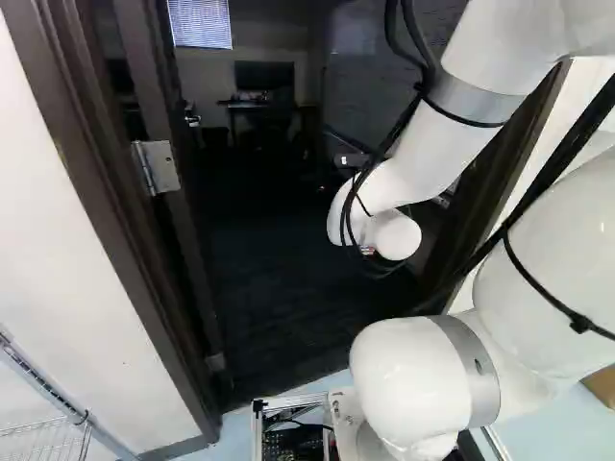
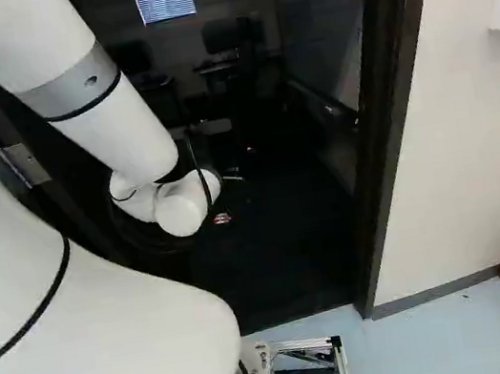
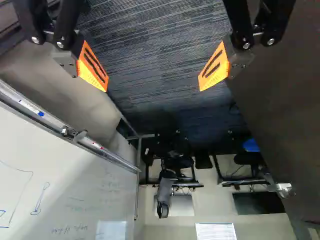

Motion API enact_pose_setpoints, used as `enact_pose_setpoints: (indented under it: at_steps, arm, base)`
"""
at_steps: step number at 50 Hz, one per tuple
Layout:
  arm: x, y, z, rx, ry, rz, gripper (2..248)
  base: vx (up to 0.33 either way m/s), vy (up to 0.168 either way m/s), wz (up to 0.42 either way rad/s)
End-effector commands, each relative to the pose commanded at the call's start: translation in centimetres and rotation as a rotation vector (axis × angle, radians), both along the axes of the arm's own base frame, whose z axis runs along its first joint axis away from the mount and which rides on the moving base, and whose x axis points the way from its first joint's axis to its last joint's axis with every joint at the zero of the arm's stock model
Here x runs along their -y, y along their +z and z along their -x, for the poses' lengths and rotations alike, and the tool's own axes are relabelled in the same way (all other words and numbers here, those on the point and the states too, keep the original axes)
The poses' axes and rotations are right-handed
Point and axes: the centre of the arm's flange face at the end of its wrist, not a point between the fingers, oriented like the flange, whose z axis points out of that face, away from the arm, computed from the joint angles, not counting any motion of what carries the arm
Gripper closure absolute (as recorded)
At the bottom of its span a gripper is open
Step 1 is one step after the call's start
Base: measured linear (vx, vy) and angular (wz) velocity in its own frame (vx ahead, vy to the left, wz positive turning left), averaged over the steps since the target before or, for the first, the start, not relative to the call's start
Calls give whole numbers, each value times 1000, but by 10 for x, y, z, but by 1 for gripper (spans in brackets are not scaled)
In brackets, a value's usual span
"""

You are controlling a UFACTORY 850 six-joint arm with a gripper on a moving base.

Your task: Open the door and move inside

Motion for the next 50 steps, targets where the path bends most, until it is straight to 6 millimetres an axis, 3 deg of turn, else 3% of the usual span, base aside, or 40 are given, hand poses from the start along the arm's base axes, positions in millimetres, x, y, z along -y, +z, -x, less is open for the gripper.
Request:
enact_pose_setpoints:
  at_steps: [50]
  arm:
    - [0, 0, 0, 0, 0, 0, 3]
  base:
    - [24, 3, 14]
